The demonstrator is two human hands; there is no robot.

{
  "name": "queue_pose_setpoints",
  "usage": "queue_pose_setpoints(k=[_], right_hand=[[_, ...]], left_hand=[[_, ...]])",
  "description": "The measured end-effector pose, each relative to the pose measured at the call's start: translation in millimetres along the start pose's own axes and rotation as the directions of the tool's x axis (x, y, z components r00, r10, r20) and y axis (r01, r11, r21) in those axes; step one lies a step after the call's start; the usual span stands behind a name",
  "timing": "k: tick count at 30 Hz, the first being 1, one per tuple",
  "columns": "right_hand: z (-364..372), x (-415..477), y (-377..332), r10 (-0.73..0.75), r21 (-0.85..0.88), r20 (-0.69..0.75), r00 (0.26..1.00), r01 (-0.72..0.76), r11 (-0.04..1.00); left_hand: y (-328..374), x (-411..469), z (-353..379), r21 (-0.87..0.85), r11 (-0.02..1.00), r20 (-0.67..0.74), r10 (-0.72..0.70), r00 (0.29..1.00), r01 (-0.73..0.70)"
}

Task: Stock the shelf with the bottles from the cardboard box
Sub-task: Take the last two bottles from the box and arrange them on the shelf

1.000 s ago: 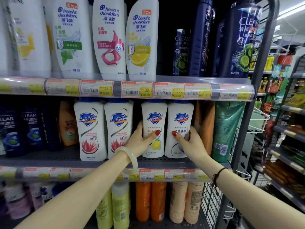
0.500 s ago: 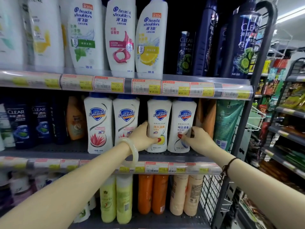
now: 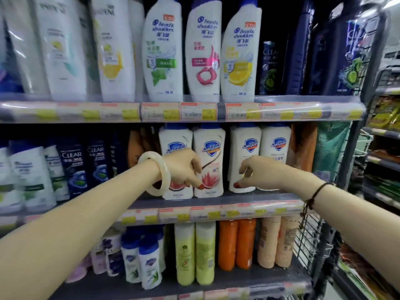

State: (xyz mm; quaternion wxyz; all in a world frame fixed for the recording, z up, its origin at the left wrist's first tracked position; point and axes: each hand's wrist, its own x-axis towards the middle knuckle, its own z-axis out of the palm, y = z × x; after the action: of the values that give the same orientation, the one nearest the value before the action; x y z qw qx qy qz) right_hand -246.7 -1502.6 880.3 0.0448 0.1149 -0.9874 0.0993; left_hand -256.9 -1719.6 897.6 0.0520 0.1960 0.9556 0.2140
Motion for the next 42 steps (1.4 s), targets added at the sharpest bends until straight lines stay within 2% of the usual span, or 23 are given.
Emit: queue_pose_setpoints(k=[7,11,15,19,23,29,33,38,42], right_hand=[[7.2,18.3,-36.1,0.015,-0.01,0.015,1.0,-0.015,1.0],[11.6,29.7,-36.3,0.036,0.076,-0.042,0.998,-0.033,0.997],[20.8,39.1,-38.0,0.049,0.238,-0.083,0.995,-0.028,0.971],[25.7,43.9,-40.5,0.085,0.334,-0.092,0.992,-0.049,0.941],[26.2,50.4,-37.3,0.099,0.395,-0.062,0.993,-0.067,0.916],[35.9,62.5,-28.6,0.05,0.637,0.077,0.996,-0.088,0.766],[42.2,66.4,-31.8,0.024,0.658,0.015,1.0,-0.028,0.752],[46.3,73.9,-30.7,0.049,0.621,-0.037,0.998,-0.015,0.783],[46.0,76.1,-28.4,0.05,0.637,-0.042,0.998,-0.011,0.771]], left_hand=[[-42.0,-19.0,-22.5,0.003,0.995,-0.033,-0.098,0.995,0.099],[-57.1,-18.2,-22.8,-0.064,0.985,-0.135,-0.165,0.977,0.158],[-65.0,-11.4,-21.0,-0.139,0.97,-0.2,-0.224,0.954,0.199],[-69.6,-3.8,-19.8,-0.168,0.973,-0.247,-0.199,0.948,0.16],[-73.4,3.0,-16.1,-0.241,0.959,-0.211,-0.199,0.957,0.147],[-83.2,12.1,-6.2,-0.384,0.92,-0.174,-0.159,0.972,0.081],[-91.0,16.5,-4.0,-0.341,0.94,-0.243,-0.084,0.966,-0.004],[-94.3,23.7,-0.6,-0.28,0.959,-0.312,-0.046,0.949,-0.046],[-96.3,24.4,0.8,-0.262,0.964,-0.326,-0.038,0.945,-0.051]])
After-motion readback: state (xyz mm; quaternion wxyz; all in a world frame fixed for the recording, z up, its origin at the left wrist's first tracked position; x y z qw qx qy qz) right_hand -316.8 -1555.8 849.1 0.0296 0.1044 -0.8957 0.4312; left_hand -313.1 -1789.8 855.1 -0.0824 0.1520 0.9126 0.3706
